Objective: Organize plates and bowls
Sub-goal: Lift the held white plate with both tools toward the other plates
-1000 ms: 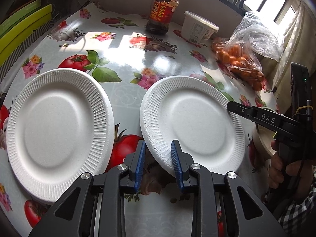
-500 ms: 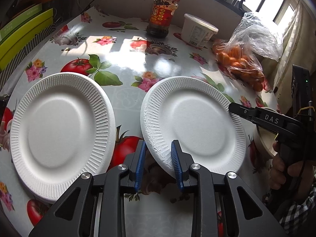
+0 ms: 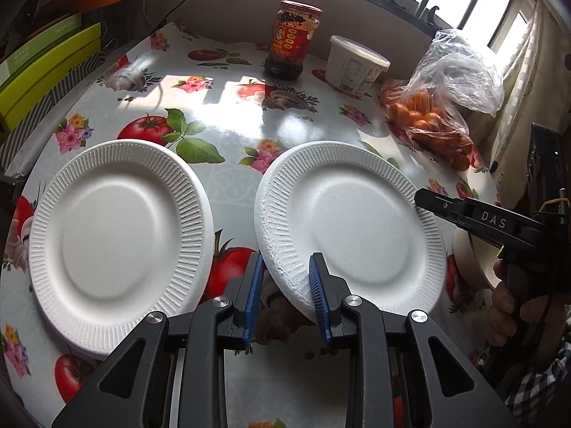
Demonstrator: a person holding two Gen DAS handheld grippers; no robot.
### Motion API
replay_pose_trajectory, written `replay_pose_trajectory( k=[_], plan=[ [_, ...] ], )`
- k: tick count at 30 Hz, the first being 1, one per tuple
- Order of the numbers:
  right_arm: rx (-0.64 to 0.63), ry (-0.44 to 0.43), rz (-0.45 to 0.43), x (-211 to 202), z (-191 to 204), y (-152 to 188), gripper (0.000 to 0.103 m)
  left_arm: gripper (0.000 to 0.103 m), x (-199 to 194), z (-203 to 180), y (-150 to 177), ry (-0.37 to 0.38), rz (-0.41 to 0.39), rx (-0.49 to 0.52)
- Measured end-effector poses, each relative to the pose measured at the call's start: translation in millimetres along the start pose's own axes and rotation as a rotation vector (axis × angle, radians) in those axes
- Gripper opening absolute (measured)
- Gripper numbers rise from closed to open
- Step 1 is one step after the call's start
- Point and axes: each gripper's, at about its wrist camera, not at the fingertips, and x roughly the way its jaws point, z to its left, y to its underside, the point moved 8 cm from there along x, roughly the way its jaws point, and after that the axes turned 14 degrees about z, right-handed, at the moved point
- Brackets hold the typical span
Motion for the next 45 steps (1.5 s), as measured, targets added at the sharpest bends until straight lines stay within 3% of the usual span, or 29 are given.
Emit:
replay_pose_trajectory(
  k=[23, 45],
  plan=[
    [-0.019, -0.012, -0.037, -26, 18, 14, 0.017, 0.028, -28, 2, 13, -0.007, -0.053, 0.003],
    [-0.08, -0.027, -0.038, -26, 60, 28, 0.017, 0.028, -54, 36, 29, -0.018, -0.106, -0.047]
  ],
)
